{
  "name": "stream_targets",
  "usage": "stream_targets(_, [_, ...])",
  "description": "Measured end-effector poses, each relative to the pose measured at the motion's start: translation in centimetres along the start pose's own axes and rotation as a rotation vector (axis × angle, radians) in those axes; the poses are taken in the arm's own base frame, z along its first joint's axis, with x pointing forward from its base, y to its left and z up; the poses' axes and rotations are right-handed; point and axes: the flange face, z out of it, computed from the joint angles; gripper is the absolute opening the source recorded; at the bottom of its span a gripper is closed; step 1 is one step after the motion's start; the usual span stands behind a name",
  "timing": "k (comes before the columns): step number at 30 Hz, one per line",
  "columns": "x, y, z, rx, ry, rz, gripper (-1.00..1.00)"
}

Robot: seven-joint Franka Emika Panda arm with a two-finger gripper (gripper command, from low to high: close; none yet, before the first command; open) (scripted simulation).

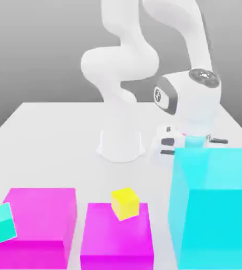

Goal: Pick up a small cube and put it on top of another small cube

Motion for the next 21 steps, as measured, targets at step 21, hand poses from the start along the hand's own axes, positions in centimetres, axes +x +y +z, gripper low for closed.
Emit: stream_targets(21, [10.6,0.8,-17.7,0.208,-0.110,0.178,-1.00])
